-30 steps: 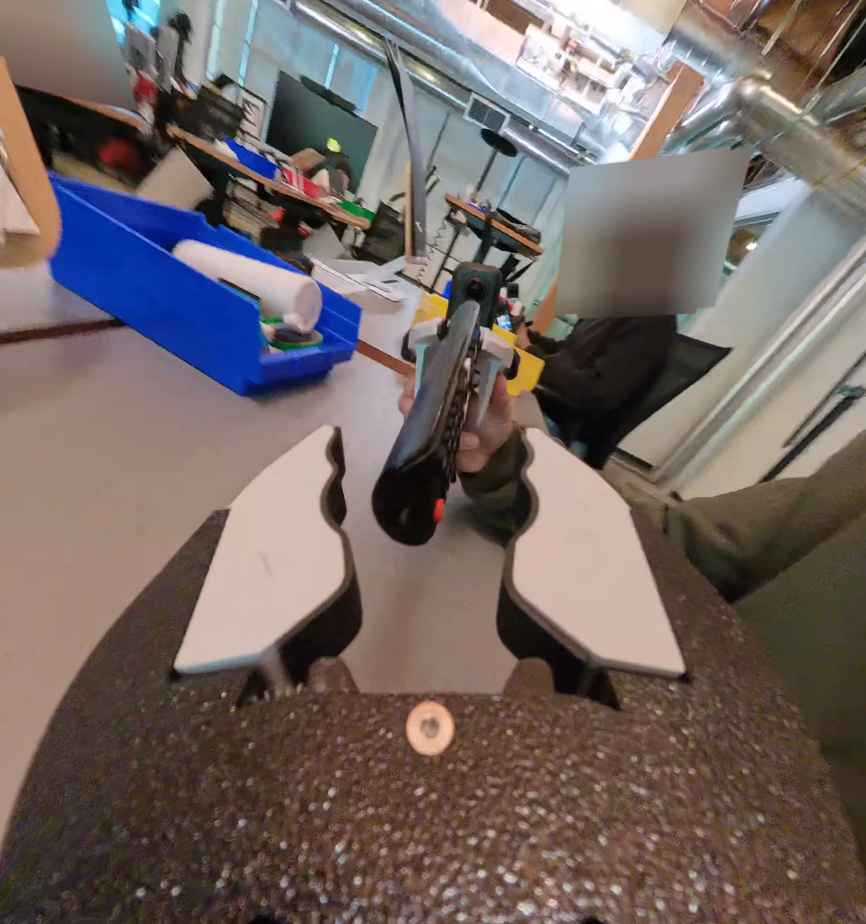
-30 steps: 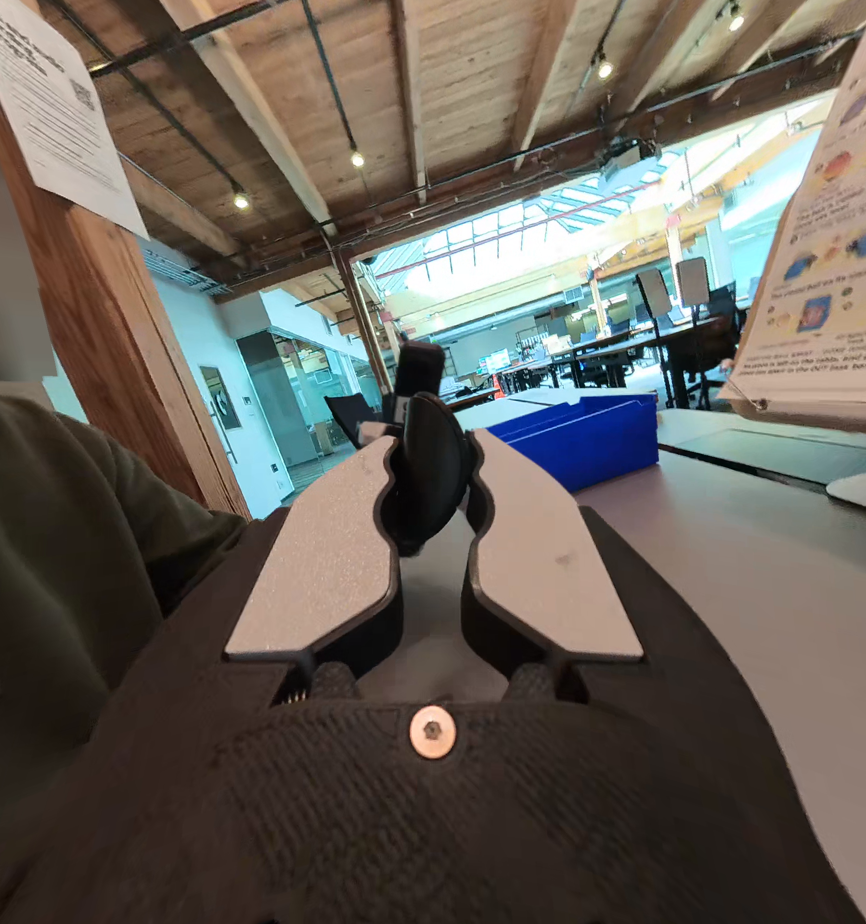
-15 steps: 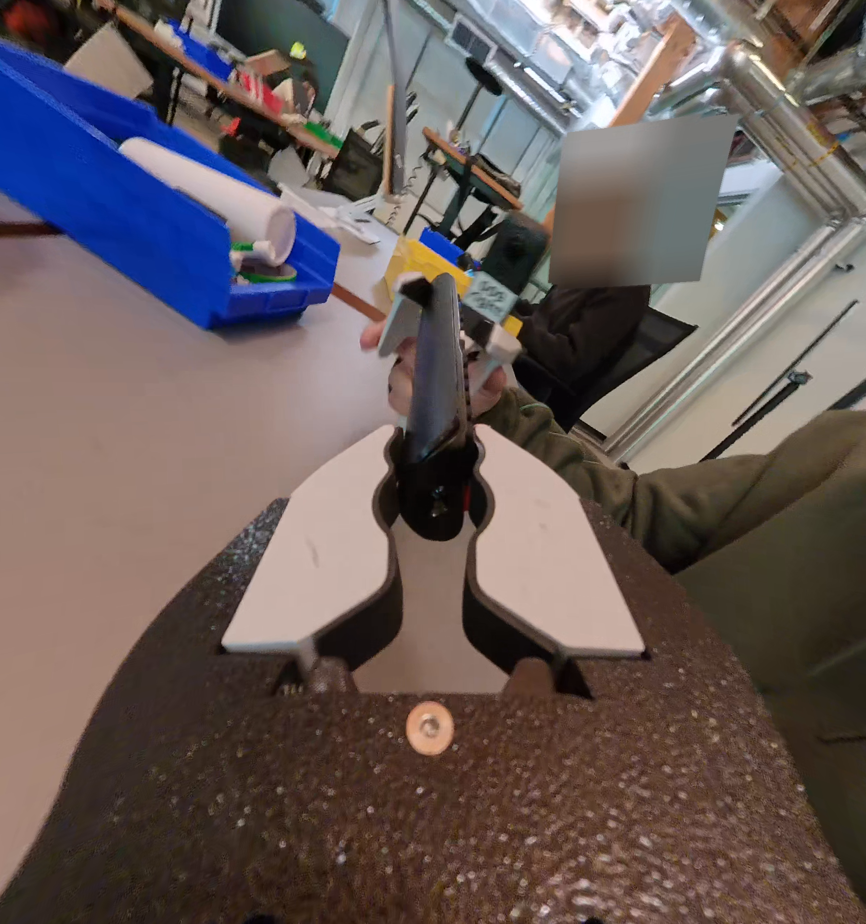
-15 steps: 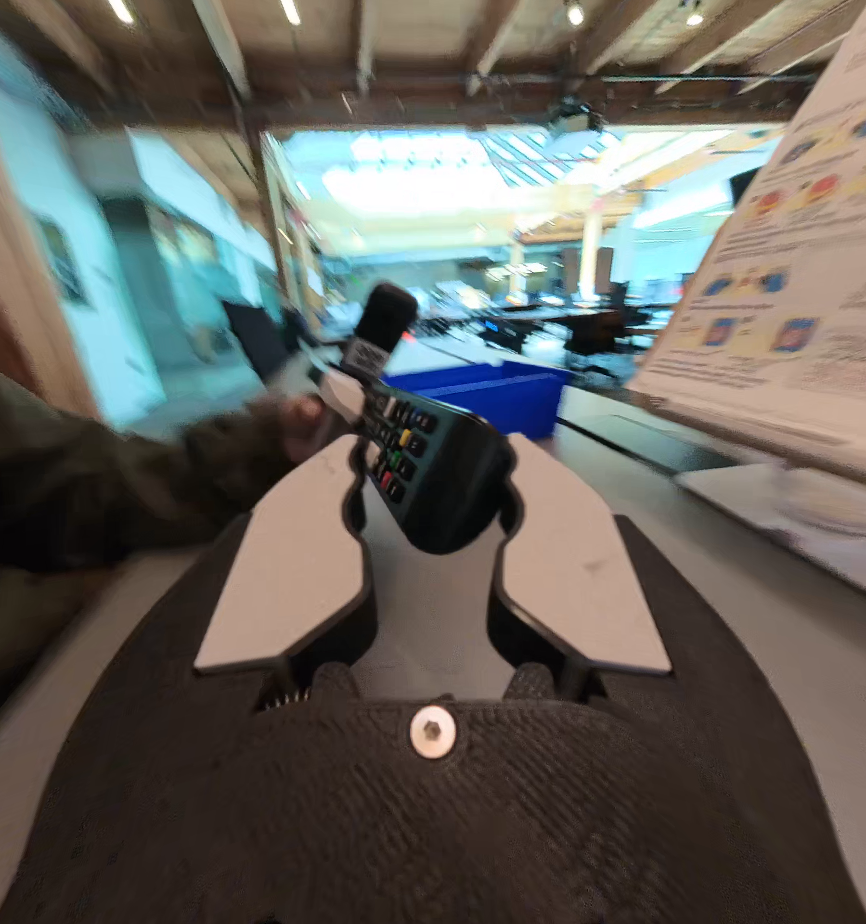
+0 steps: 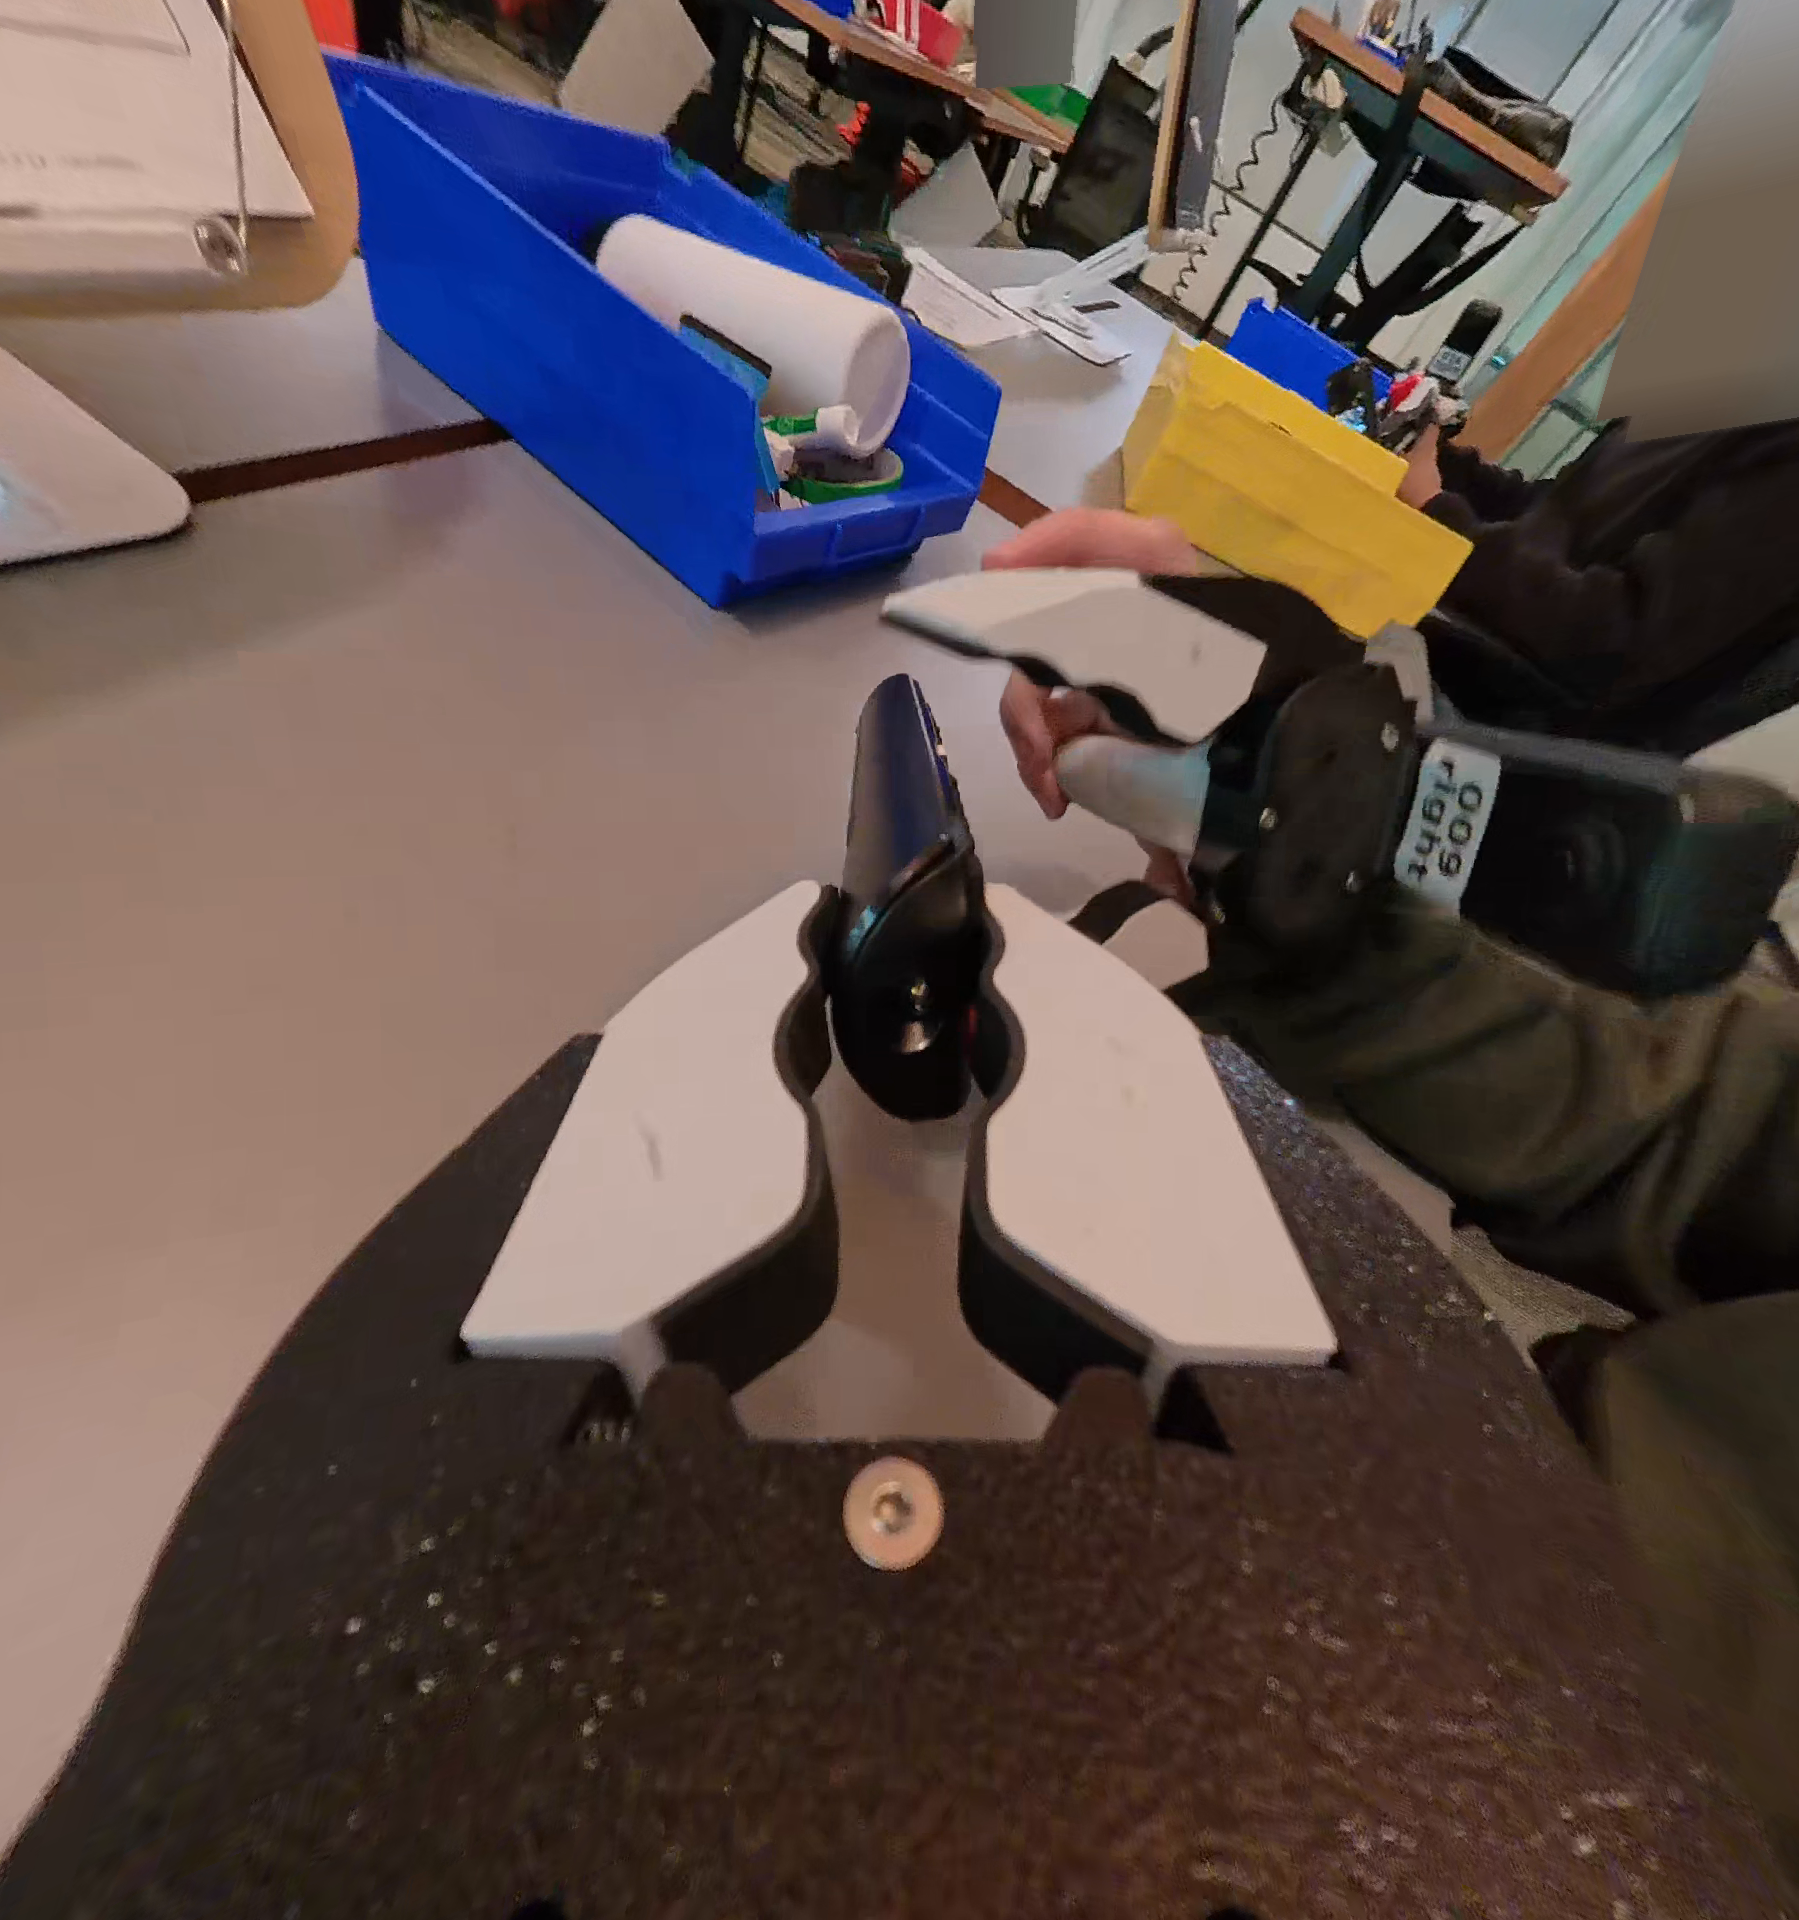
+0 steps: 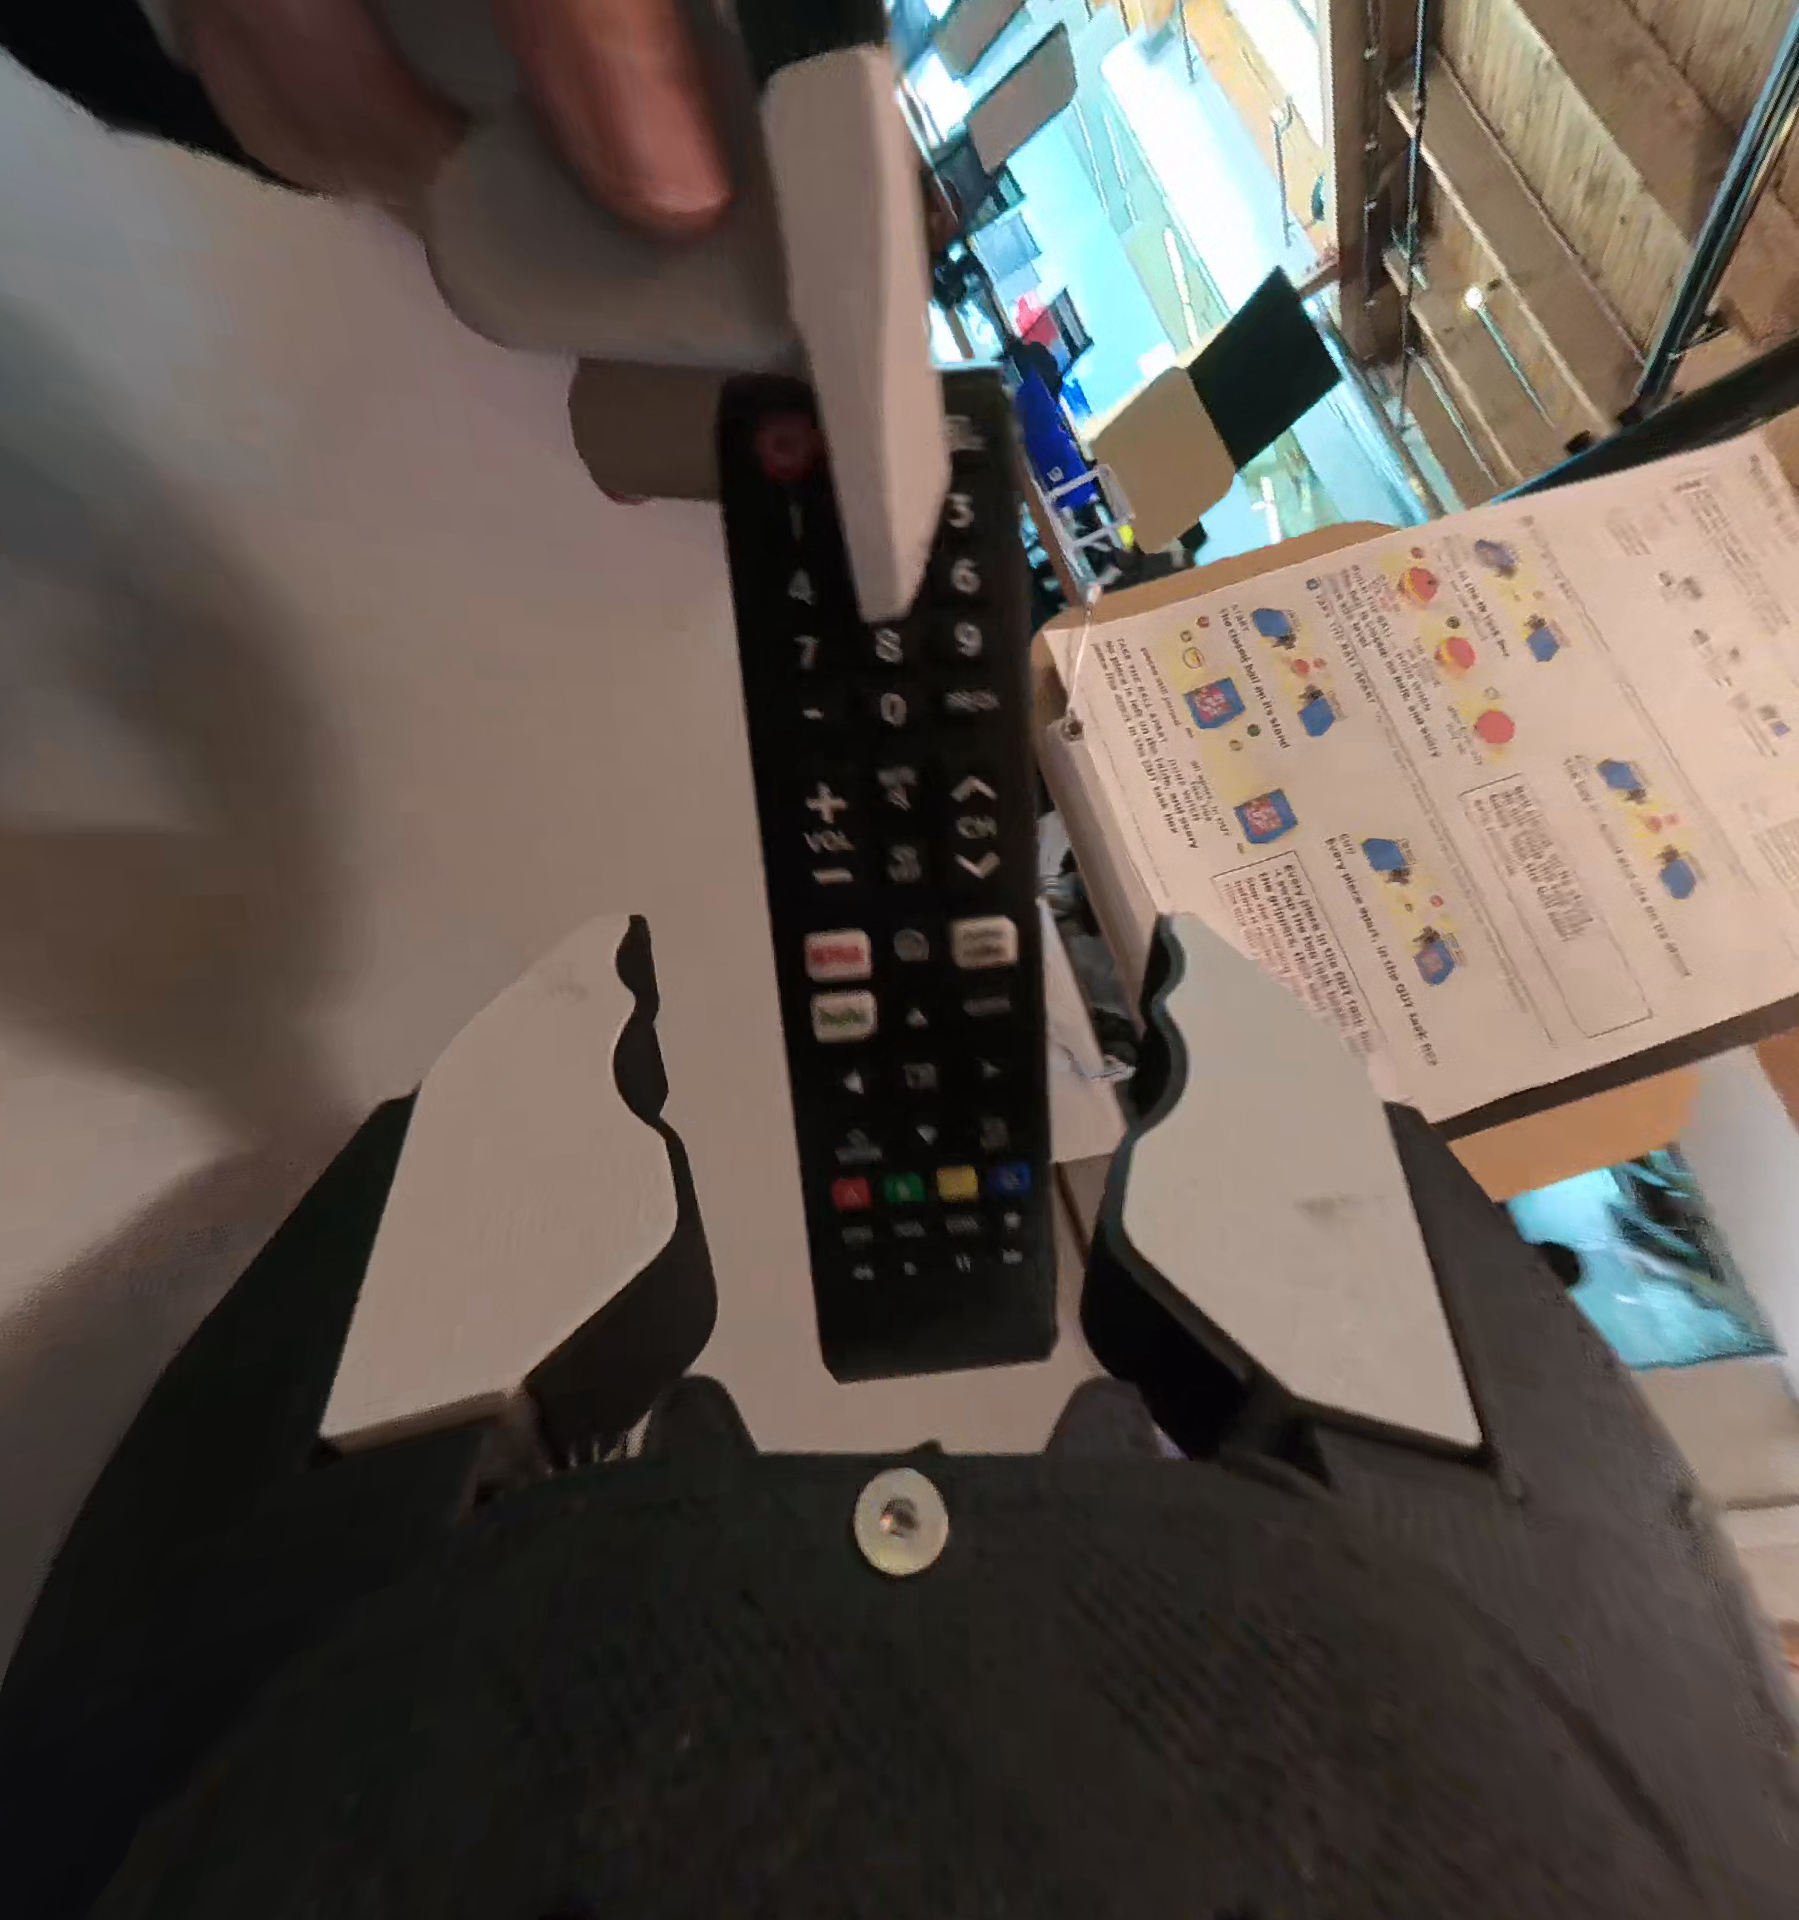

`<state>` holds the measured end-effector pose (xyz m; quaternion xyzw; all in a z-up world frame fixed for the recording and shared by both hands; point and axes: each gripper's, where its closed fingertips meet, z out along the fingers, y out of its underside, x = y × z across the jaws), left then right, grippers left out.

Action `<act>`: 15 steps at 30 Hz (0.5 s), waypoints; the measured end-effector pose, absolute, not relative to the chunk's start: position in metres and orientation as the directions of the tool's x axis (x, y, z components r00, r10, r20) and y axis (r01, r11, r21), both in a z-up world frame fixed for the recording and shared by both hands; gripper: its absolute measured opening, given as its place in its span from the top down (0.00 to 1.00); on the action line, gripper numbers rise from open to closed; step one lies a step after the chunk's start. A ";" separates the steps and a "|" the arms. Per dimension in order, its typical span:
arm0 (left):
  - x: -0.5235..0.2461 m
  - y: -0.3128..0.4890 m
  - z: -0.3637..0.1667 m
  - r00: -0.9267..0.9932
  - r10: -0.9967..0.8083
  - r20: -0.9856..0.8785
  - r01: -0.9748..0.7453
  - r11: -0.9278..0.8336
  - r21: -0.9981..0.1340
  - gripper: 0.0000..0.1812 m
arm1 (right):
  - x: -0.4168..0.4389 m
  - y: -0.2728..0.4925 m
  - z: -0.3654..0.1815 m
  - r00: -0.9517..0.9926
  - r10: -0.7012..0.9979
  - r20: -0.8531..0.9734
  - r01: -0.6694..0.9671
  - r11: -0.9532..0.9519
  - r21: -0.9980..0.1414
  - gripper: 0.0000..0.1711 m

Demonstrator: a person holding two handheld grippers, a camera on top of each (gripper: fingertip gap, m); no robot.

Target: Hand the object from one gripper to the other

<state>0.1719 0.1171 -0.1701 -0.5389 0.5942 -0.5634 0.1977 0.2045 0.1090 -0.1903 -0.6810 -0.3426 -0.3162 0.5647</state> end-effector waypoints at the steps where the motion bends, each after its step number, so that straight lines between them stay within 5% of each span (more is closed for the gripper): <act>1: 0.173 0.115 -0.167 -0.334 -0.873 0.357 -0.404 -0.210 -0.890 0.88 | 0.204 0.112 -0.189 0.532 0.088 0.842 0.844 -0.141 -0.518 0.52; 4: 0.174 0.113 -0.163 -0.307 -0.896 0.320 -0.387 -0.190 -0.902 0.88 | 0.212 0.116 -0.181 0.446 0.001 0.895 0.875 -0.212 -0.436 0.71; 8: 0.175 0.109 -0.159 -0.337 -0.896 0.291 -0.337 -0.174 -0.925 0.86 | 0.214 0.116 -0.183 0.504 0.010 0.864 0.842 -0.230 -0.488 0.71; 11: 0.177 0.107 -0.147 -0.375 -0.892 0.253 -0.253 -0.164 -0.954 0.66 | 0.223 0.115 -0.185 0.561 0.007 0.828 0.800 -0.260 -0.540 0.71; 15: 0.180 0.130 -0.145 -0.285 -0.927 0.244 -0.195 -0.193 -0.962 0.63 | 0.263 0.096 -0.164 0.695 -0.108 0.711 0.656 -0.307 -0.689 0.71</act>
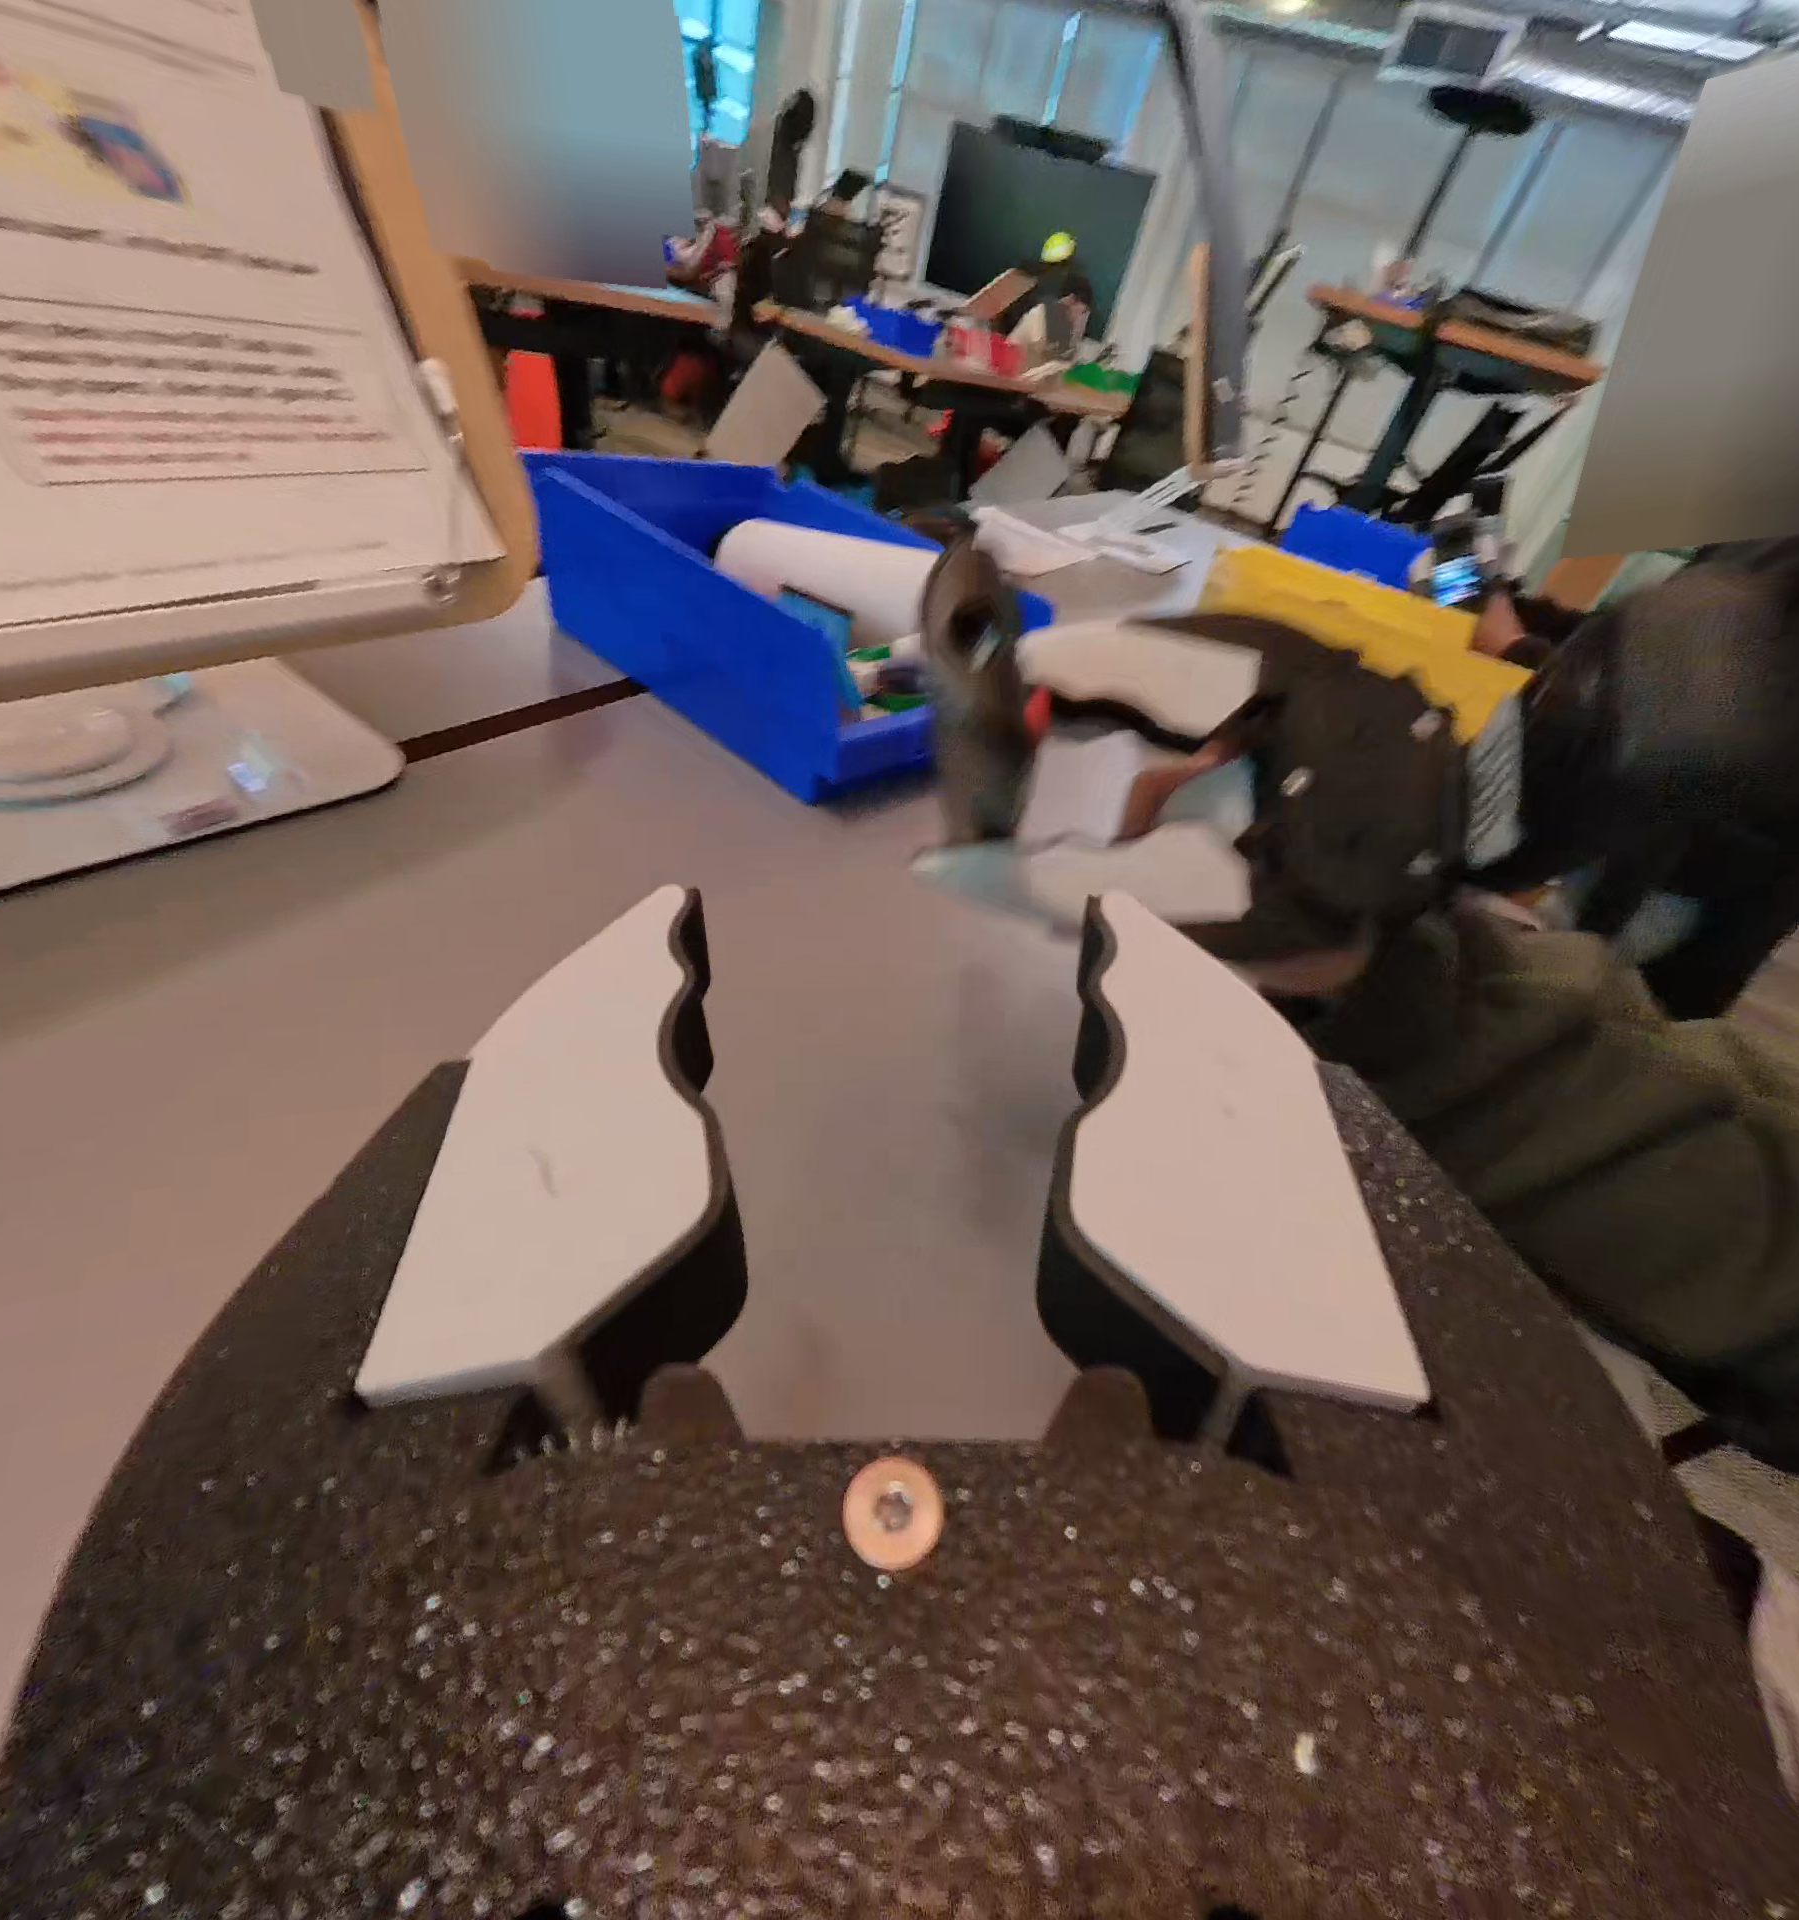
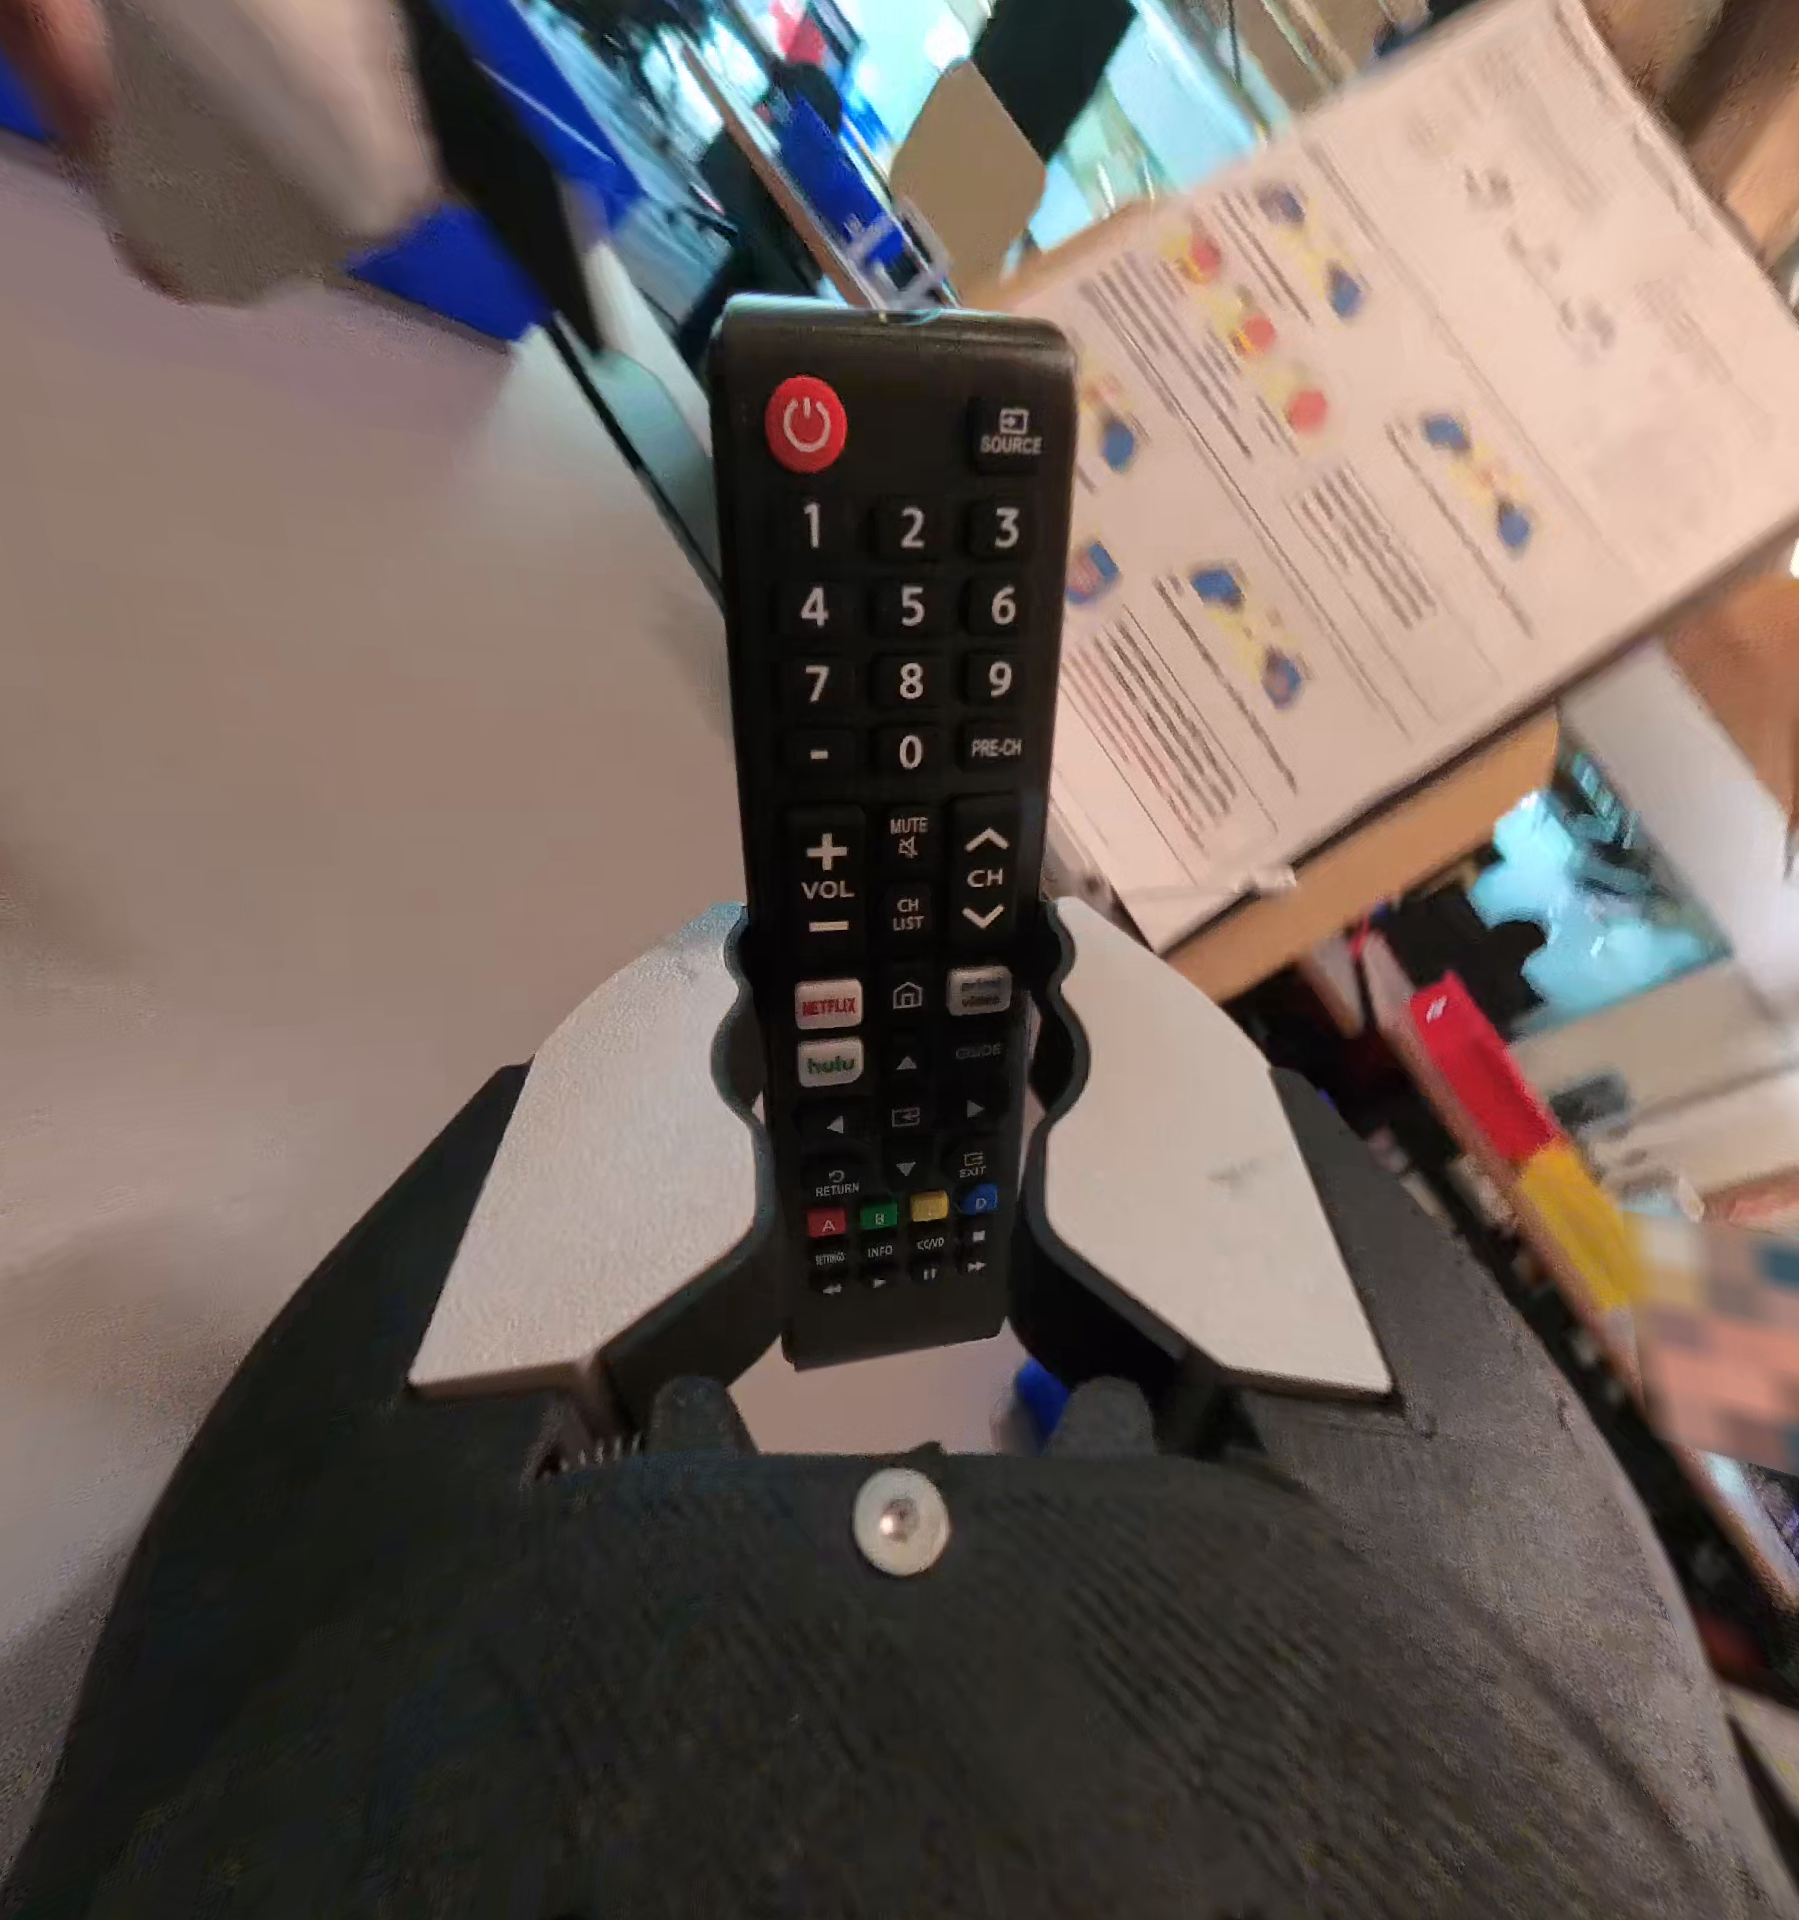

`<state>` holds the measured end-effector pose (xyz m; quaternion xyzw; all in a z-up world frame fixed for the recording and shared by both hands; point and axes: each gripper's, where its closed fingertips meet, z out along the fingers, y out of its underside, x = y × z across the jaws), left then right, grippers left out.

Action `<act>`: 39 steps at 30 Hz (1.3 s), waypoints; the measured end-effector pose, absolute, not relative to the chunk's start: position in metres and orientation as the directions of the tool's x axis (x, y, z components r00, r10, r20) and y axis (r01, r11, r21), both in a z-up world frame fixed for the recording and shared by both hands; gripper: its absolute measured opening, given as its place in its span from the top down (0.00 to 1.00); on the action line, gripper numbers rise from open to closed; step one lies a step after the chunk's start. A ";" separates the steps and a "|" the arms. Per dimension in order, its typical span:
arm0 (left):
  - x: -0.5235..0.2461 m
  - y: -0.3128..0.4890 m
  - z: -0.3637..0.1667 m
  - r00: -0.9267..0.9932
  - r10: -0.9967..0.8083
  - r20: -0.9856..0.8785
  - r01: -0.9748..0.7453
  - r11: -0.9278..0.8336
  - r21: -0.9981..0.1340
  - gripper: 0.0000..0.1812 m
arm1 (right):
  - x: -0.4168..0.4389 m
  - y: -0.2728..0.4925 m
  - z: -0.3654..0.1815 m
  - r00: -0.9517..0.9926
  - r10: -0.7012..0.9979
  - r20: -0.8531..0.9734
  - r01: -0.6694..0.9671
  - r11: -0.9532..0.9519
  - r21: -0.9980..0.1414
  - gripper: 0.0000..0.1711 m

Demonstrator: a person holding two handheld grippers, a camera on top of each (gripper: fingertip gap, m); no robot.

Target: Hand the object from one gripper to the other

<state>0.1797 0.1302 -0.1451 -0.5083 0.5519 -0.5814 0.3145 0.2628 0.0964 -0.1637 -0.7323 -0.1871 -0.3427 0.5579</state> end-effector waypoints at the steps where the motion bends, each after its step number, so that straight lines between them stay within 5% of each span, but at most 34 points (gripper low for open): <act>1: 0.180 0.137 -0.150 -0.263 -0.934 0.242 -0.218 -0.187 -0.958 0.62 | 0.278 0.089 -0.159 0.731 -0.134 0.669 0.600 -0.342 -0.724 0.70; 9: 0.180 0.163 -0.172 -0.219 -0.904 0.368 -0.305 -0.295 -0.906 0.64 | 0.441 0.054 -0.116 0.907 -0.385 0.173 -0.021 -0.449 -0.893 0.71; 17: 0.177 0.166 -0.173 -0.225 -0.913 0.339 -0.319 -0.260 -0.911 0.66 | 0.540 0.091 -0.143 0.740 -0.500 -0.450 -0.635 -0.299 -0.712 0.70; 25: 0.170 0.177 -0.185 -0.186 -0.949 0.256 -0.395 -0.167 -0.903 0.69 | 0.561 0.101 -0.200 0.661 -0.625 -0.415 -0.694 -0.300 -0.655 0.70; 33: 0.172 0.170 -0.177 -0.213 -0.943 0.254 -0.346 -0.170 -0.922 0.68 | 0.560 0.061 -0.156 0.725 -0.620 -0.300 -0.531 -0.226 -0.817 0.55; 39: 0.182 0.152 -0.195 -0.242 -0.947 0.210 -0.377 -0.108 -0.920 0.67 | 0.492 -0.055 -0.163 0.687 -0.705 0.176 -0.202 -0.417 -0.886 0.55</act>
